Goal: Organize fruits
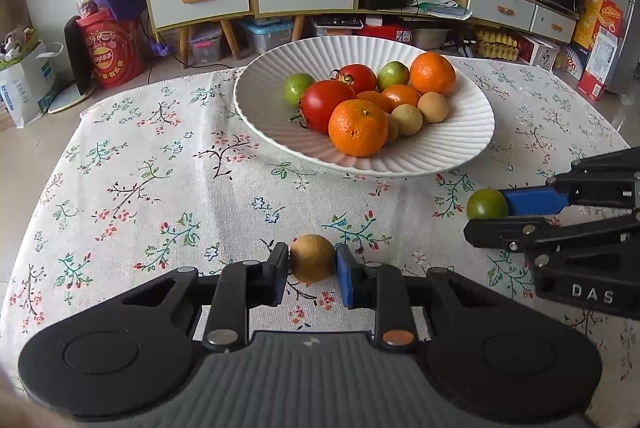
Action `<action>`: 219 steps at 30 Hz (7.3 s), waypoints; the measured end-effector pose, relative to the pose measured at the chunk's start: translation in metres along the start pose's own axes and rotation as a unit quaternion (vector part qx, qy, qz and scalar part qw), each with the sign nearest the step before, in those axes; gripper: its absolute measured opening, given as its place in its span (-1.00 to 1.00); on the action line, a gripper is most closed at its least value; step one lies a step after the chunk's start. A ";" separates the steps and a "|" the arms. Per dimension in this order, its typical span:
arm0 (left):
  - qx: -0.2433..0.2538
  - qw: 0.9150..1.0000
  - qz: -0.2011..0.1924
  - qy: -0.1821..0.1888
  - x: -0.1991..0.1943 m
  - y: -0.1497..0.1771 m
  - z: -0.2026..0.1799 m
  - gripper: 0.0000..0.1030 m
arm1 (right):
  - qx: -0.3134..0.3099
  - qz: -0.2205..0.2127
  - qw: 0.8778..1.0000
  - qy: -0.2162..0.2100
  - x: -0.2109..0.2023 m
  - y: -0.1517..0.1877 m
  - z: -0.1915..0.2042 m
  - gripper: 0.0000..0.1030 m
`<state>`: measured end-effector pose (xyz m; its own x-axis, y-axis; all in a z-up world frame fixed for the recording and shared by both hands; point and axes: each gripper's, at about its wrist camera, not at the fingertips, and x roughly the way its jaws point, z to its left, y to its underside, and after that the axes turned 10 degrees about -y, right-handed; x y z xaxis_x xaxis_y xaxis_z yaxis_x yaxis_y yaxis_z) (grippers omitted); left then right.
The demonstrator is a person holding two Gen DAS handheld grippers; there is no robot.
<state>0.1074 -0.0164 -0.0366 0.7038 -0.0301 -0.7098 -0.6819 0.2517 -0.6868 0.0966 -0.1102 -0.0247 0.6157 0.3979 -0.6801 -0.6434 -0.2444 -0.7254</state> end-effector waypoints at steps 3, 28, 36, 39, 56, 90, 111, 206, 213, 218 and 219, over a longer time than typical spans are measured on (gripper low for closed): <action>0.012 1.000 -0.004 -0.005 -0.005 0.002 0.001 -0.68 | 0.002 -0.006 1.000 -0.002 -0.007 -0.003 0.000 -0.53; -0.045 0.998 -0.048 -0.003 -0.033 -0.037 0.010 -0.68 | 0.031 -0.082 0.996 0.002 -0.035 -0.039 -0.011 -0.52; -0.093 0.994 -0.054 -0.011 -0.012 -0.066 0.012 -0.68 | 0.064 -0.092 0.994 0.015 -0.018 -0.057 -0.034 -0.52; -0.083 0.995 -0.064 -0.002 -0.005 -0.077 0.011 -0.68 | 0.075 -0.094 0.993 0.019 -0.012 -0.060 -0.044 -0.52; -0.105 0.991 -0.059 0.063 0.057 -0.105 0.003 -0.68 | 0.218 -0.113 0.968 -0.043 0.026 -0.071 -0.110 -0.52; -0.126 0.989 -0.077 0.029 0.048 -0.101 0.019 0.03 | 0.187 -0.103 0.976 -0.032 0.035 -0.080 -0.080 0.28; -0.052 0.996 -0.056 -0.049 -0.025 -0.075 0.016 0.88 | 0.131 -0.079 0.988 0.035 -0.032 -0.066 -0.048 0.77; -0.076 0.989 0.054 -0.113 -0.085 0.016 -0.020 0.88 | 0.108 -0.027 0.983 0.146 -0.048 0.015 0.021 0.97; -0.076 0.989 0.054 -0.113 -0.086 0.016 -0.020 0.88 | 0.109 -0.027 0.983 0.146 -0.048 0.015 0.021 0.98; -0.076 0.989 0.054 -0.113 -0.085 0.016 -0.020 0.88 | 0.108 -0.027 0.983 0.145 -0.048 0.015 0.021 0.98; -0.076 0.989 0.054 -0.113 -0.085 0.016 -0.020 0.88 | 0.108 -0.027 0.983 0.146 -0.048 0.015 0.021 0.98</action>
<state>0.0320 -0.0294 0.0095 0.6407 0.2100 -0.7385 -0.7650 0.0929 -0.6373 0.0476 -0.1149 -0.0007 0.7357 0.1274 -0.6652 -0.6683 -0.0232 -0.7436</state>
